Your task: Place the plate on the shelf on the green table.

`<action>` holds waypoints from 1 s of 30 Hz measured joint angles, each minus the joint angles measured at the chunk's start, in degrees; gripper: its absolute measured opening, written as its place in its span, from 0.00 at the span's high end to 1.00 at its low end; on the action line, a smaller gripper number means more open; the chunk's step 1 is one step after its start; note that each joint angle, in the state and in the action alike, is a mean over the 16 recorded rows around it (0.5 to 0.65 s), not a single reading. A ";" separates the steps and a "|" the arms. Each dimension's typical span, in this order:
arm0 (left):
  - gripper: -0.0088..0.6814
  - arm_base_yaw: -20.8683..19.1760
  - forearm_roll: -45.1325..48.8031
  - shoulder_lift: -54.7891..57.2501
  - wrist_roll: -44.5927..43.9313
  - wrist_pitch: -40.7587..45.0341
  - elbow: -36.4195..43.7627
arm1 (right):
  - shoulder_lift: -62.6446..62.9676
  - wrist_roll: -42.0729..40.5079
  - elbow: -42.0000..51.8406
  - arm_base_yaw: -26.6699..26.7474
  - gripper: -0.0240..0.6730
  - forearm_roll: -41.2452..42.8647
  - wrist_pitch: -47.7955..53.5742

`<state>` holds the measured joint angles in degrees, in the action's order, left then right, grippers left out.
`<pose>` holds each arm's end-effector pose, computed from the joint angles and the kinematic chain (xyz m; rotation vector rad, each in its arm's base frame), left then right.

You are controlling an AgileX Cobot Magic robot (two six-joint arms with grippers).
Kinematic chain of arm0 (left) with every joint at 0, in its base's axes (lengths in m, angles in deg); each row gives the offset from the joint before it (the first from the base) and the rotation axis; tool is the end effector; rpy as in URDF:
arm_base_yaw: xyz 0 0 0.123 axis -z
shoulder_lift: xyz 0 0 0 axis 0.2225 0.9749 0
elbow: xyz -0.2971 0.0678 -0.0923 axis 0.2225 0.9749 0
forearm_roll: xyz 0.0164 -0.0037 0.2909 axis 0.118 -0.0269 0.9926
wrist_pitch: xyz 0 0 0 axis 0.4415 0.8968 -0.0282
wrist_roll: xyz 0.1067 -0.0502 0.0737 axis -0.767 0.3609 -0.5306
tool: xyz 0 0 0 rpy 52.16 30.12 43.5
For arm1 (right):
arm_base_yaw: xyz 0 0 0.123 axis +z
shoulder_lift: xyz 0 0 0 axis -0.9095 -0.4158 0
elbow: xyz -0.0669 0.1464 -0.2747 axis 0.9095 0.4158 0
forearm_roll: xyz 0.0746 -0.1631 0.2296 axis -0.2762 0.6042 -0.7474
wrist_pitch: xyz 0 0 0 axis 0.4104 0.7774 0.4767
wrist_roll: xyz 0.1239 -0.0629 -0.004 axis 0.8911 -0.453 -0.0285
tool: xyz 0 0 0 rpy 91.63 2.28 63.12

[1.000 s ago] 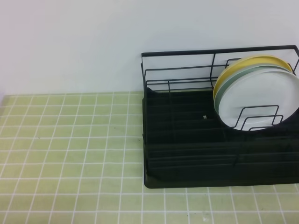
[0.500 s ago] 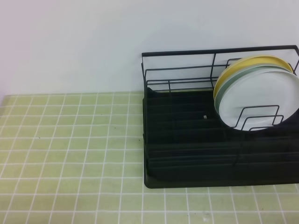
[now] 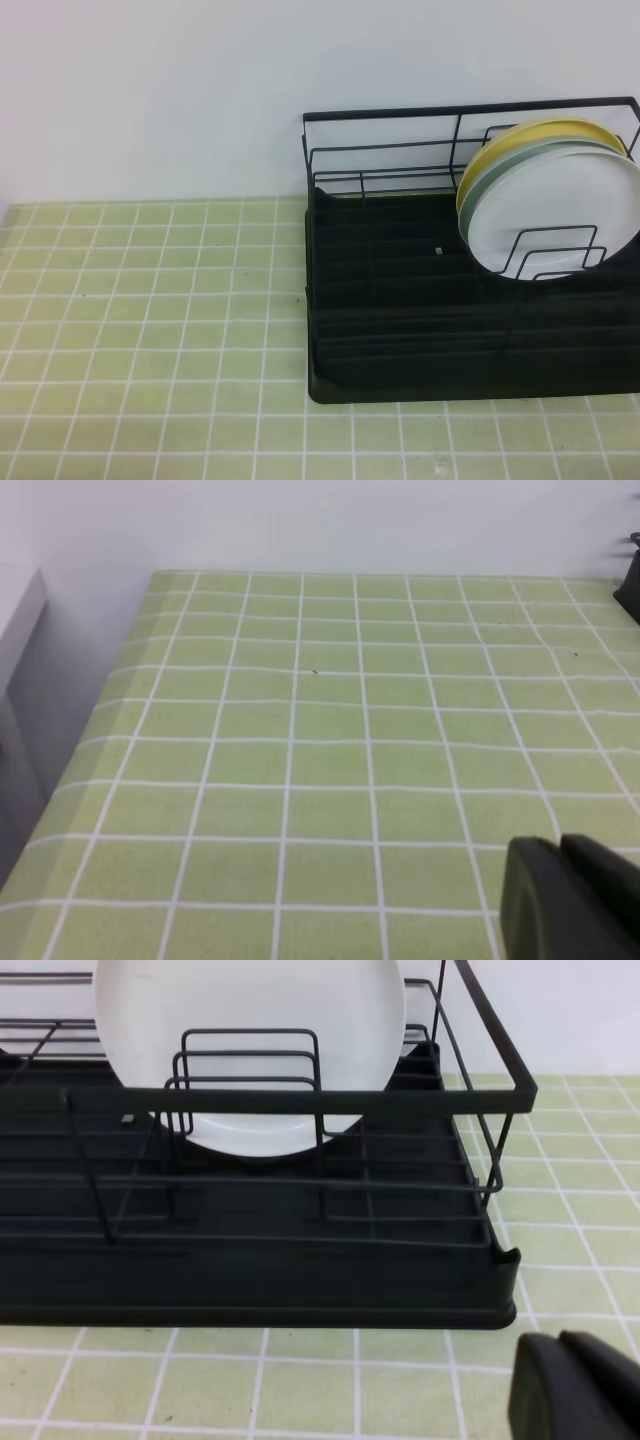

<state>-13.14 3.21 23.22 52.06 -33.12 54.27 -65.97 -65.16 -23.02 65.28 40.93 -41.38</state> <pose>0.1069 -0.0071 0.1754 -0.0614 1.7845 -0.1235 0.1065 0.0037 0.1721 -0.0371 1.8014 0.0074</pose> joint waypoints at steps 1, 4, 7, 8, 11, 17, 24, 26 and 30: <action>0.99 0.00 0.00 0.00 0.00 0.00 0.00 | 0.00 0.00 0.00 0.00 0.97 0.00 0.00; 0.99 0.00 0.00 0.00 0.00 0.00 0.00 | 0.00 0.00 0.00 0.00 0.97 0.00 0.00; 0.99 0.00 0.00 0.00 0.00 0.00 0.00 | 0.00 0.00 0.00 0.00 0.97 0.00 0.00; 0.99 0.00 0.00 0.00 0.00 0.00 0.00 | 0.00 0.00 0.00 0.00 0.97 0.00 0.00; 0.99 0.00 0.00 0.00 0.00 0.00 0.00 | -0.02 0.00 0.00 0.00 0.97 0.00 0.00; 0.99 0.00 0.00 0.00 0.30 0.04 0.00 | -0.06 -0.01 0.00 0.00 0.97 0.00 0.00; 0.99 0.00 0.00 0.00 0.69 0.08 0.00 | -0.10 -0.02 0.00 0.00 0.97 0.00 0.00; 0.99 0.00 0.00 0.00 0.80 0.10 0.00 | -0.10 -0.03 0.00 0.00 0.97 0.00 0.00; 0.99 0.00 0.00 0.00 0.89 0.10 0.00 | -0.10 -0.04 0.00 0.00 0.97 0.00 0.00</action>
<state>-13.14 3.21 23.22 52.94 -33.02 54.27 -66.07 -65.20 -23.02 65.28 40.93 -41.38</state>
